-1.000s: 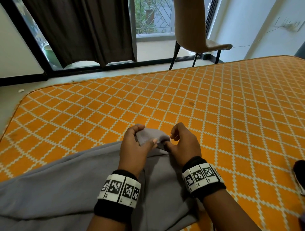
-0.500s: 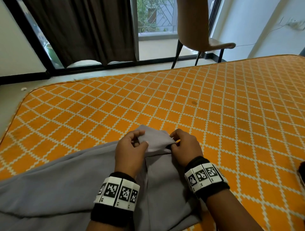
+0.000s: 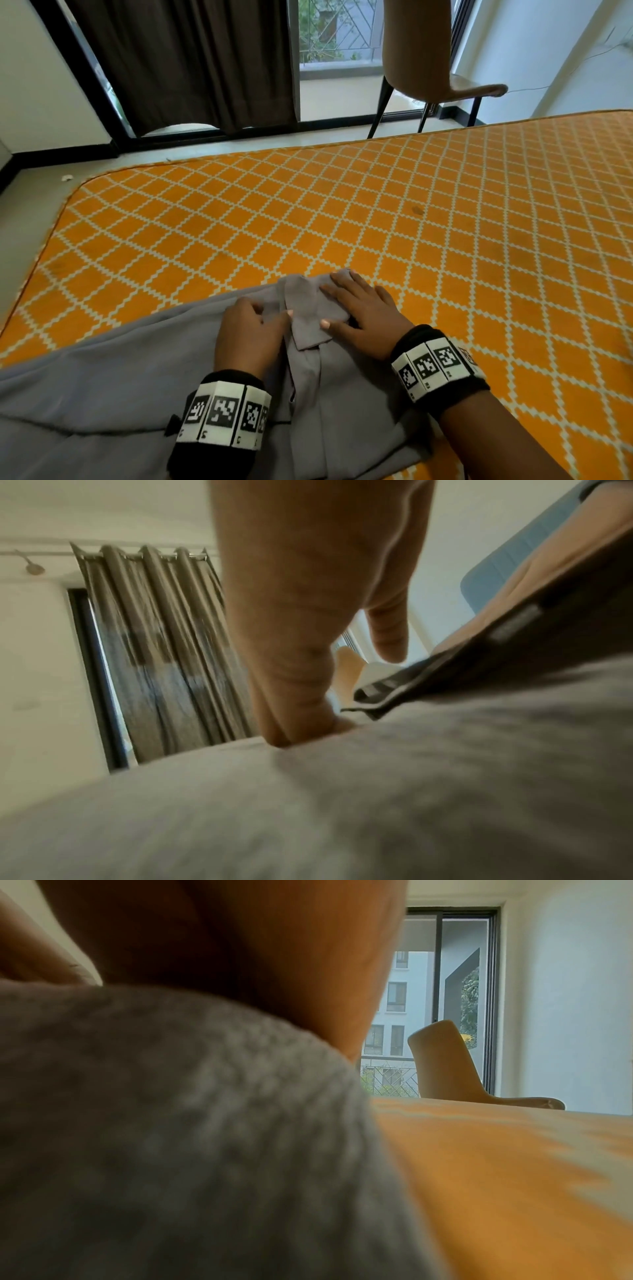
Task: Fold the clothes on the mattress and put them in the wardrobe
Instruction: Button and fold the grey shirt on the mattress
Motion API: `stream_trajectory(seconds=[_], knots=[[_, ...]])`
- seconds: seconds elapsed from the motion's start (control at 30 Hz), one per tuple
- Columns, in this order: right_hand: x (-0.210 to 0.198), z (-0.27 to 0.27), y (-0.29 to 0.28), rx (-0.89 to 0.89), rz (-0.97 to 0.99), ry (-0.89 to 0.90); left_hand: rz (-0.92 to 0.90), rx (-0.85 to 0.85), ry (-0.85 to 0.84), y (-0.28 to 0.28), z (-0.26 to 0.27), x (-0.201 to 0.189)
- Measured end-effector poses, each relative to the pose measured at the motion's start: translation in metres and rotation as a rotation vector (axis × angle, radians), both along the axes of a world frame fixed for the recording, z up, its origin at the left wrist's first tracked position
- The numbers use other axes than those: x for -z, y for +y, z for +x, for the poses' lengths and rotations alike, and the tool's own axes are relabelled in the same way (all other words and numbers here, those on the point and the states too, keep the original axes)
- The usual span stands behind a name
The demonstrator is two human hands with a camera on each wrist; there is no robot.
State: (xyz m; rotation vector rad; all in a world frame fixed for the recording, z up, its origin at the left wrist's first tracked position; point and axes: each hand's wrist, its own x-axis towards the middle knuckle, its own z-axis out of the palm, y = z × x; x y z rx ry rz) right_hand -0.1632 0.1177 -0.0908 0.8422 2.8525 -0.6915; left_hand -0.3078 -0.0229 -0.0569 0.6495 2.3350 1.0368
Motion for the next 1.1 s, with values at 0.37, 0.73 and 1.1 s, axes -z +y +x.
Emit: stream_trajectory(seconds=[0.37, 0.73, 1.1], knots=[[0.002, -0.002, 0.0, 0.021, -0.039, 0.007, 0.203, -0.014, -0.165, 0.008, 0.017, 0.0], [-0.058, 0.028, -0.015, 0.162, 0.605, 0.631, 0.182, -0.103, 0.306, 0.01, 0.012, 0.005], [0.0, 0.077, -0.125, -0.168, 0.342, 0.037, -0.306, 0.208, 0.178, 0.029, -0.009, 0.006]])
